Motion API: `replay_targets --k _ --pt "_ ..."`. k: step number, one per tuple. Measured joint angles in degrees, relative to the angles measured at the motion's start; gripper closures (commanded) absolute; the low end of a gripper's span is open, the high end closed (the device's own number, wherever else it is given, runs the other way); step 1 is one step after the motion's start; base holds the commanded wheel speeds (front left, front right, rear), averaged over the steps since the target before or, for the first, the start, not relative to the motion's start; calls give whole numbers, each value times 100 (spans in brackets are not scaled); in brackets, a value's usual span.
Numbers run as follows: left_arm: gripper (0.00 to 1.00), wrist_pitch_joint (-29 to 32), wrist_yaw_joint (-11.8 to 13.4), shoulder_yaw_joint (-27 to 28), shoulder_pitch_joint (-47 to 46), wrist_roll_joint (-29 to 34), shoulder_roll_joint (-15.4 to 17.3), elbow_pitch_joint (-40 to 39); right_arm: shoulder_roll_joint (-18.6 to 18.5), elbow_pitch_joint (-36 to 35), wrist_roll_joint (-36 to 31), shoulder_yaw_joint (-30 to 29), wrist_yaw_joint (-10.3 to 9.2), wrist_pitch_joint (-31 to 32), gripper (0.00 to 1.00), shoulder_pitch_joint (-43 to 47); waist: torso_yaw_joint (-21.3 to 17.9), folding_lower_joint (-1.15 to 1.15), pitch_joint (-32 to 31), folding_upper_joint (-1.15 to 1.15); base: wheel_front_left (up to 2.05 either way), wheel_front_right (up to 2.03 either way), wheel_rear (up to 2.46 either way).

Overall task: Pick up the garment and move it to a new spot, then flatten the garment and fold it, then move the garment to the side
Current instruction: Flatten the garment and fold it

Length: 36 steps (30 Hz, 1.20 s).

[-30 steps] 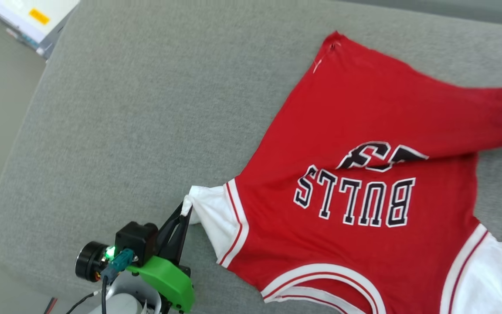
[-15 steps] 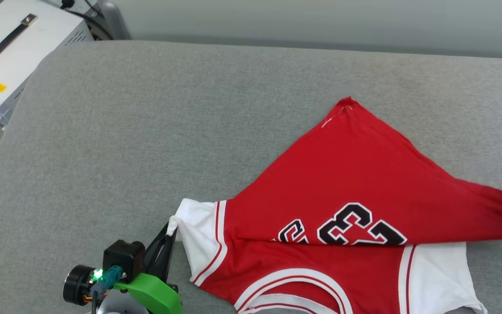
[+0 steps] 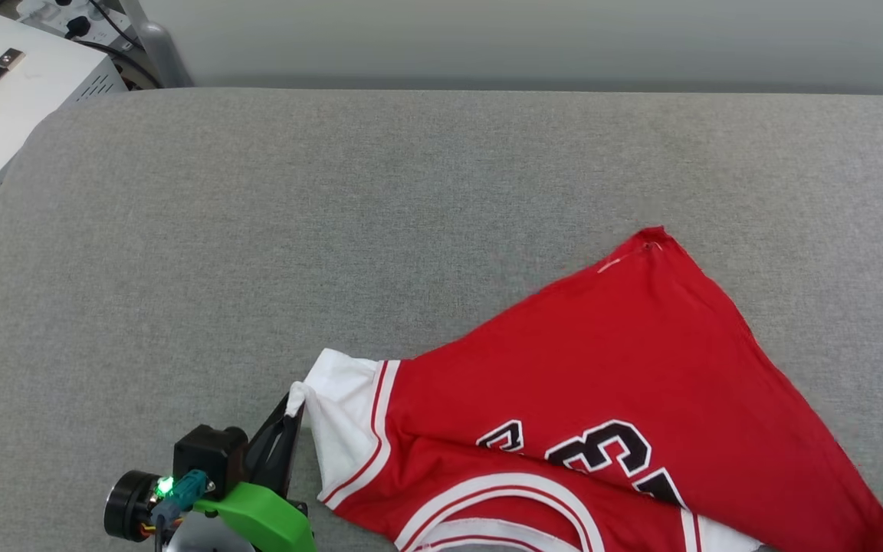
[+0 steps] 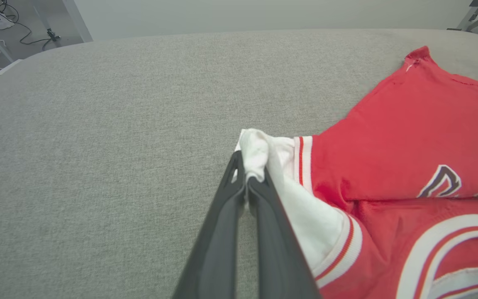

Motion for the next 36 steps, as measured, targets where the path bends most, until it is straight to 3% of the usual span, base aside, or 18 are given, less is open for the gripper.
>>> replay_targets --k 8,9,10,16,23,29,36 --pt "100 0 0 64 -1 0 9 9 936 330 -487 -425 -1 -230 100 619 -46 0 92 0 0 0 0" --pt "100 0 0 65 0 -1 18 9 983 338 -544 -469 0 -260 90 619 -54 0 92 0 0 0 0" --pt "100 -1 0 67 0 -1 30 8 1061 359 -587 -541 0 -323 0 625 -65 0 91 0 0 0 0" --pt "100 2 49 69 1 0 73 -45 1295 77 -948 -1092 1 -875 0 526 -103 0 57 0 0 0 0" --pt "100 9 108 70 0 1 90 -167 1428 -1014 -1328 -1612 1 -1133 0 -199 -80 0 72 0 0 0 0" --pt "100 19 151 48 -13 13 85 -231 1260 -1351 -1588 -1443 1 -817 0 -1383 -2 0 135 0 0 0 0" --pt "100 59 146 -21 -179 113 37 -255 861 -532 -1322 -604 1 125 0 -2976 140 0 276 0 0 0 0"
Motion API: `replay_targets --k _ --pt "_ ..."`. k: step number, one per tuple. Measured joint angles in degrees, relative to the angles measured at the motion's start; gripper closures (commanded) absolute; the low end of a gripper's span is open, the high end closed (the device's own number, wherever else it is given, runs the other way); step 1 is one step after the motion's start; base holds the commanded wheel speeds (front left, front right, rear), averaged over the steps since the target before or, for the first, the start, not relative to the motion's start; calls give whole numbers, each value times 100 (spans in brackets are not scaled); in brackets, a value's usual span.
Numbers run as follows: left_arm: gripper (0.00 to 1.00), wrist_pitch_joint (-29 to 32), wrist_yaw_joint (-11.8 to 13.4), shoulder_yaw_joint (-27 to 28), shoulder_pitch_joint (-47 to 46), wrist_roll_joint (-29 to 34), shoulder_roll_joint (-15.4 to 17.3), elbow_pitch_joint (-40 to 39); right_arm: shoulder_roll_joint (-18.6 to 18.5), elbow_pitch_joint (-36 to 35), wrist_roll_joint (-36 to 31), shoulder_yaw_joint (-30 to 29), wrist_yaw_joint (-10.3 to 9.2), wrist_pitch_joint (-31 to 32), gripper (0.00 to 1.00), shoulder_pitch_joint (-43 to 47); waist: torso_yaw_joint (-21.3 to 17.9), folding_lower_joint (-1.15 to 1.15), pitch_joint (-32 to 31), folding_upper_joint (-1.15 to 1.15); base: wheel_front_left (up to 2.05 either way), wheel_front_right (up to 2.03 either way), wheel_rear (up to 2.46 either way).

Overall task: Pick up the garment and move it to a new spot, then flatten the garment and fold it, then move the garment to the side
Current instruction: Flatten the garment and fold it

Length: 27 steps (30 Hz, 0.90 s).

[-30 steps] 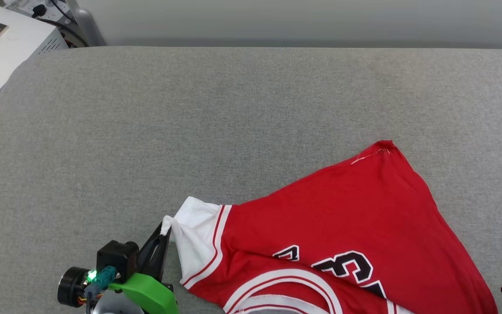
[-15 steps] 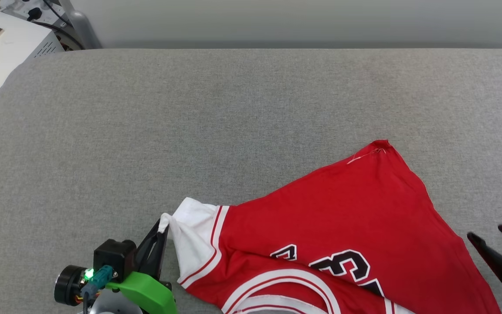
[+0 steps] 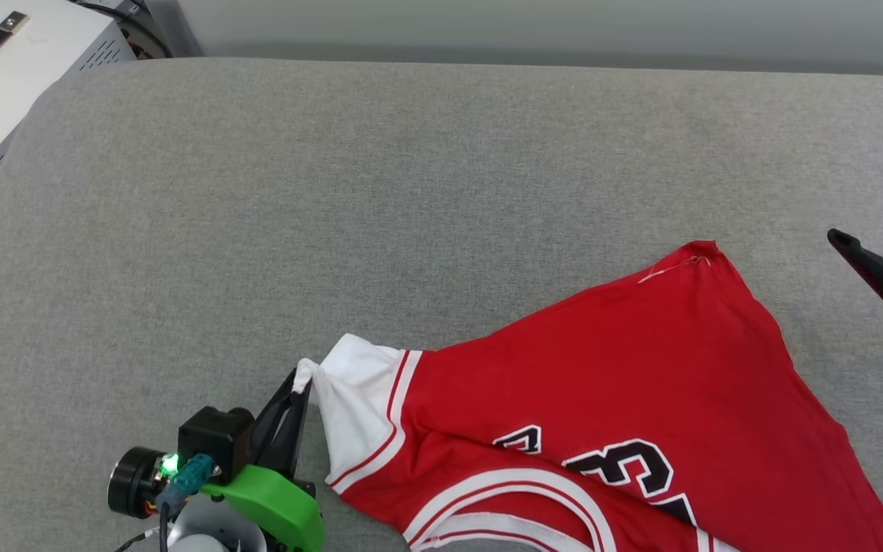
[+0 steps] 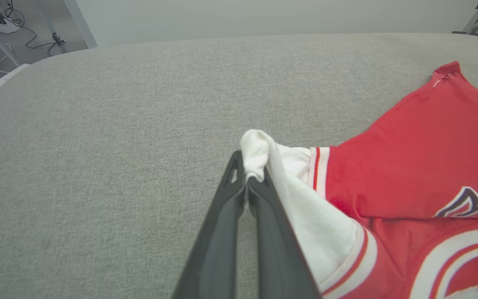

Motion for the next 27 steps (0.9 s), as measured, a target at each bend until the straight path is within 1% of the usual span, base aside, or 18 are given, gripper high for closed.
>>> replay_targets --k 6,9,13,17,19,23,24,25,26,27 --pt "100 1 -57 -55 -294 101 -102 -25 -149 893 320 1062 0 1013 0 -1119 157 0 242 0 0 0 0" --pt "100 1 -102 -59 -447 136 -160 -25 -66 1285 392 1506 0 1157 0 -1494 245 0 389 0 0 0 0" --pt "100 0 -144 -66 -582 146 -230 2 178 1801 457 1903 0 1066 0 -1807 367 0 577 0 0 0 0" --pt "100 -1 -182 -59 -674 154 -314 65 352 2337 457 2309 0 745 0 -1998 480 0 752 0 0 0 0" --pt "100 -2 -216 -59 -695 163 -339 123 435 2738 434 2559 0 555 0 -2022 534 0 846 0 0 0 0" --pt "100 -9 -266 -56 -734 165 -393 211 436 3153 514 2838 -2 353 0 -2091 604 0 929 0 0 0 0" --pt "100 -9 -294 -52 -747 165 -419 242 445 3225 593 2870 -1 257 2 -2095 618 0 931 0 0 0 0" --pt "100 -9 -300 -45 -747 165 -433 270 450 3261 647 2915 -1 114 74 -2096 616 0 926 0 0 0 0" --pt "100 -10 -301 -37 -747 165 -441 298 457 3312 694 2950 -1 -44 100 -2096 609 0 915 0 0 0 0" --pt "100 -10 -302 -31 -745 165 -443 318 466 3349 748 2975 -1 -175 100 -2095 601 0 900 0 0 0 0"
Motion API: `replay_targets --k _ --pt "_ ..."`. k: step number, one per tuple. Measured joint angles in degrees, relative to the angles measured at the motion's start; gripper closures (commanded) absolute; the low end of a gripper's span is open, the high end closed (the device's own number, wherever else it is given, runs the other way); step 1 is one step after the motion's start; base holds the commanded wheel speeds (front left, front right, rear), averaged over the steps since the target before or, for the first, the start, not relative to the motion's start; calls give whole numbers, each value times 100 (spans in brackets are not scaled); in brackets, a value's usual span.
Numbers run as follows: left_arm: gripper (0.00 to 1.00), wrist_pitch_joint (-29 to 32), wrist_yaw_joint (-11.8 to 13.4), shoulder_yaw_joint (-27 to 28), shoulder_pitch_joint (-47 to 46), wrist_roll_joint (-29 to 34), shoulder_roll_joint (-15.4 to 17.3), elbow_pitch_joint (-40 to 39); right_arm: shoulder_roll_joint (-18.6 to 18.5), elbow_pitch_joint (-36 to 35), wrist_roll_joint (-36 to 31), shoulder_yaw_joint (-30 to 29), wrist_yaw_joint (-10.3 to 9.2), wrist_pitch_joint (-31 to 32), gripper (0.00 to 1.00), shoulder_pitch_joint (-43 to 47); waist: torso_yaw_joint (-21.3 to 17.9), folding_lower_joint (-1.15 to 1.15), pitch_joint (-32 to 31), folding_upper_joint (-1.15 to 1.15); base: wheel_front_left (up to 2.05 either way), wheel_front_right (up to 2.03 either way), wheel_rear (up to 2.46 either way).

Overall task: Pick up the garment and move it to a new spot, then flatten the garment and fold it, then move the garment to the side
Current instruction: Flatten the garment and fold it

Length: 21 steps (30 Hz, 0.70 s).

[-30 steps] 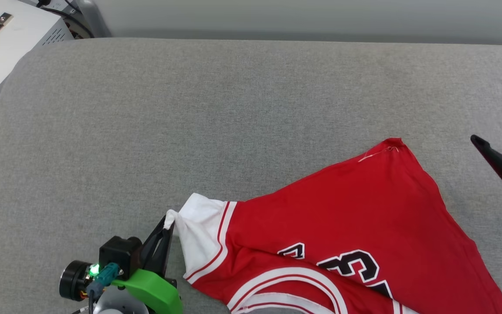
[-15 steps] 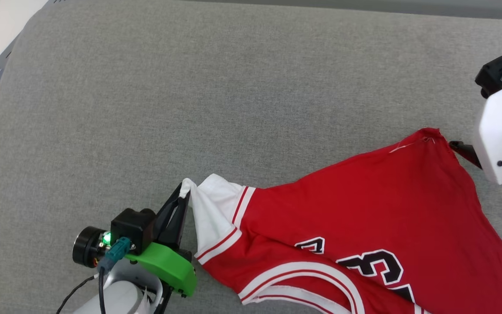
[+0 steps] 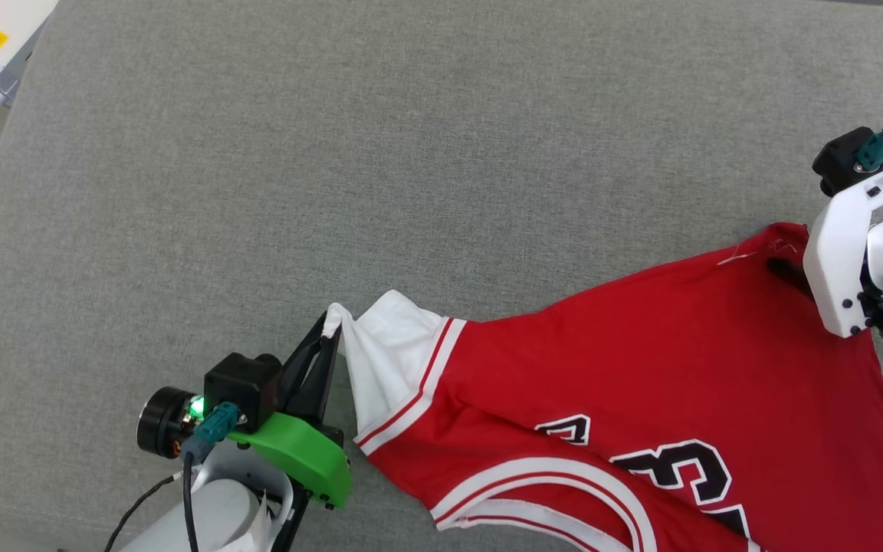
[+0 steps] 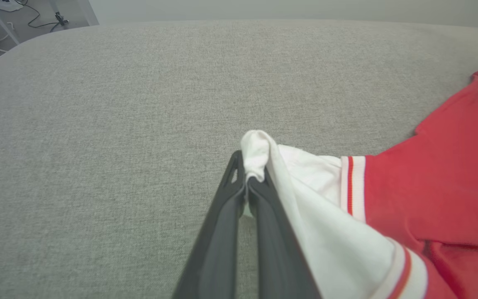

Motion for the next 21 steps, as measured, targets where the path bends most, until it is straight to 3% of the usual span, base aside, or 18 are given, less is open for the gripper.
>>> replay_targets --k 13,21 --pt "100 -42 -48 237 58 96 186 -58 154 -24 133 -99 0 -2430 100 201 -329 0 -706 0 0 0 0" --pt "100 12 -181 569 -624 205 420 -333 159 -524 -18 -761 0 -3123 100 357 -599 0 -1136 0 0 0 0"
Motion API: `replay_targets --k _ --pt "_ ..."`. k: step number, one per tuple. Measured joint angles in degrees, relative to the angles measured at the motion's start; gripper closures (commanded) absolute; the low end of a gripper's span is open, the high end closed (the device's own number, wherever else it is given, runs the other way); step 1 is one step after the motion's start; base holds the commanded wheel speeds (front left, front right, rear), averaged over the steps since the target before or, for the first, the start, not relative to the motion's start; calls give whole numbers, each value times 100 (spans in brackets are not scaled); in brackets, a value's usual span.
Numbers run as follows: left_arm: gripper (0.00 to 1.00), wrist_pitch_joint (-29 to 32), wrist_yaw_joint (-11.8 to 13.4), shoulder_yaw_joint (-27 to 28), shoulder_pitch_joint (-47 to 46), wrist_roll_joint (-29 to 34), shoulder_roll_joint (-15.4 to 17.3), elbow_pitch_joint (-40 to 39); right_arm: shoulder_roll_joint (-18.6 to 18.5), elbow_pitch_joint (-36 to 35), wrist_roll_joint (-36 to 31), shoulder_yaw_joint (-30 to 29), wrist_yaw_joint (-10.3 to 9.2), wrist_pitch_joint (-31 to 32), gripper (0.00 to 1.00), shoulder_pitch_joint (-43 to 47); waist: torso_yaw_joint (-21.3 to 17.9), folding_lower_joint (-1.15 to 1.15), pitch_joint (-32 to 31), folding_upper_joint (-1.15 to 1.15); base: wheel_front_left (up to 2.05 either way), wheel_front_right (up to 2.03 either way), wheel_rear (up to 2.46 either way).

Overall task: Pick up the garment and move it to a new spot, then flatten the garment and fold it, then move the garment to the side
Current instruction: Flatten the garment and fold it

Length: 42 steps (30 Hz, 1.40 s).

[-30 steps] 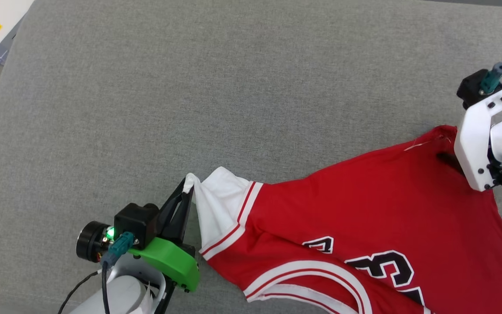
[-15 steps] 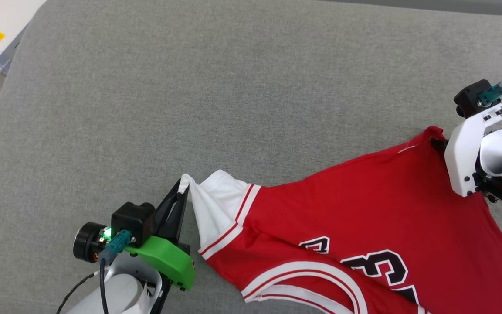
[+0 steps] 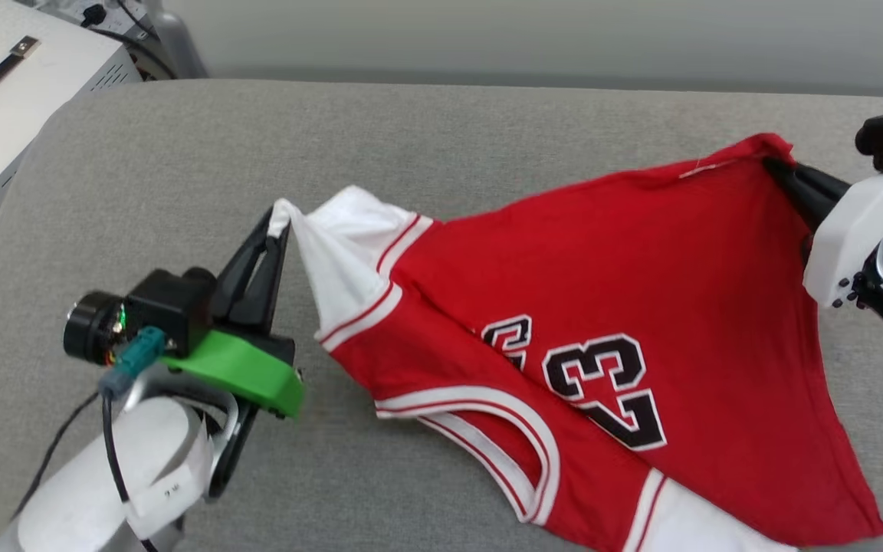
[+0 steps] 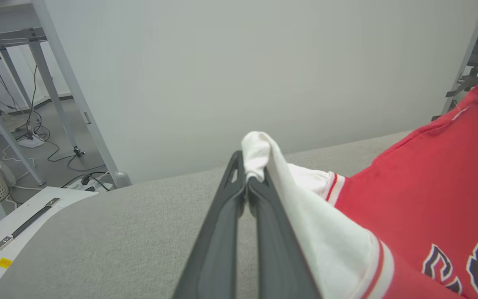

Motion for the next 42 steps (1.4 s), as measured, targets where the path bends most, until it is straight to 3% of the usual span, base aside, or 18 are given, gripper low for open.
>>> replay_targets --k 4,11,15,25,33,42 --pt "100 179 -140 114 -603 76 94 -49 141 -219 -200 -457 0 -103 100 -6 -176 0 -100 0 0 0 0" --pt "100 448 -610 278 -2168 147 12 289 588 -285 -768 -1221 0 -145 100 -571 -337 0 74 0 0 0 0" --pt "100 653 -900 300 -3246 345 -148 649 880 -87 -1001 -1548 0 -90 100 -1304 -368 0 350 0 0 0 0" --pt "100 905 -1503 416 -6002 701 -611 1903 1129 689 -1668 -2026 0 -73 100 -3602 -412 0 1221 0 0 0 0" --pt "100 799 -1863 495 -7880 899 -839 3000 1189 1382 -2170 -2045 0 -264 100 -5185 -439 1 1837 0 0 0 0" --pt "100 552 -2089 422 -8684 1038 -932 3895 1292 1984 -2419 -1872 0 -495 100 -6145 -443 1 2292 0 0 0 0"
